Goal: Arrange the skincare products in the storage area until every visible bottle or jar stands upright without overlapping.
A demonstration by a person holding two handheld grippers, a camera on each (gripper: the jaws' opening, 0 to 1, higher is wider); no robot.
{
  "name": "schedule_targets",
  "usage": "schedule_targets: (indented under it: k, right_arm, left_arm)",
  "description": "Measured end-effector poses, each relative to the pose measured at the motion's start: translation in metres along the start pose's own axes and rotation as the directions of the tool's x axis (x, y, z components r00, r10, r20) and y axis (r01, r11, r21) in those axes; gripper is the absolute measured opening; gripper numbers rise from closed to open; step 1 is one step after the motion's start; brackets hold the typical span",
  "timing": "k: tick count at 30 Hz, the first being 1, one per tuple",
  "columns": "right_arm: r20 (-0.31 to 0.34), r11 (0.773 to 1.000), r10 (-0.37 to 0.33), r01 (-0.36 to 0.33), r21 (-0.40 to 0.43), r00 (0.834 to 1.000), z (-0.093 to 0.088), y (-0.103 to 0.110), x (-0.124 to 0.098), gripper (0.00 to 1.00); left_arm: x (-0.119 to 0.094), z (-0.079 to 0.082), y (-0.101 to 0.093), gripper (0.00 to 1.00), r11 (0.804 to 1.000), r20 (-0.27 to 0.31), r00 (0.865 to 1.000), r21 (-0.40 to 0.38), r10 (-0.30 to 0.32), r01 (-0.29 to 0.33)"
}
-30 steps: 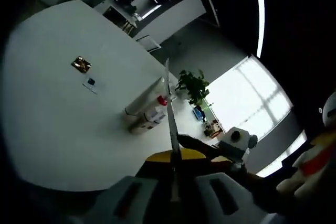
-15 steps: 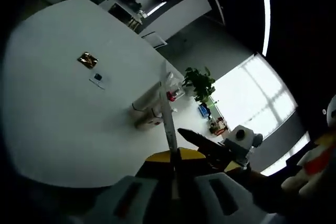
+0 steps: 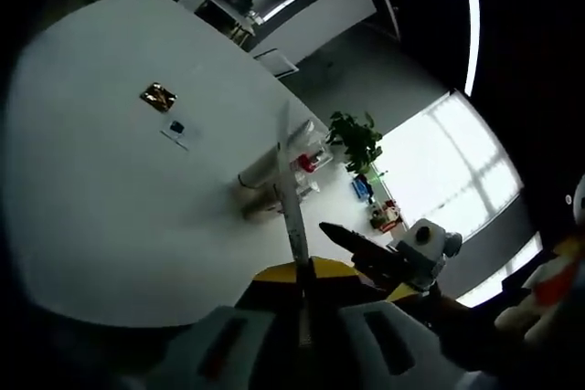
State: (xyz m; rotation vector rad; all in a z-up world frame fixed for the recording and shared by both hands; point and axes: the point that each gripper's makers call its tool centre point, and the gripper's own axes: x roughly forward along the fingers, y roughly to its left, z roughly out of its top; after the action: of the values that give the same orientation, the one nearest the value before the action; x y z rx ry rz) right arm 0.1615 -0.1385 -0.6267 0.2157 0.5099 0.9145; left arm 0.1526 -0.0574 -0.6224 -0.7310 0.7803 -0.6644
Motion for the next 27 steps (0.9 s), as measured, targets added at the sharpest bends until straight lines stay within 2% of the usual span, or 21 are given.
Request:
schedule_targets:
  k: [9,17,24,27]
  right_arm:
    - [-0.027,1.0,-0.023,0.023,-0.011,0.999,-0.003,-0.01,-0.003,1.0]
    - [-0.027,0.998,-0.055,0.054,-0.027,0.998,0.0,-0.02,-0.012,1.0]
    - [-0.02,0.997,-0.078,0.078,-0.003,0.997,0.001,-0.029,-0.016,1.0]
    - [-0.015,0.997,-0.082,0.082,0.009,0.997,0.001,-0.03,-0.016,1.0]
  left_arm:
    - [0.011,0.006,0.015,0.04,1.0,-0.014,1.0,-0.022,0.019,-0.019]
    - [0.035,0.018,0.038,0.04,0.999,-0.061,0.997,-0.013,0.045,-0.046]
    - [0.053,0.021,0.052,0.03,0.998,-0.096,0.994,-0.025,0.051,-0.053]
    - [0.06,0.021,0.06,0.03,0.997,-0.127,0.989,0.006,0.08,-0.08]
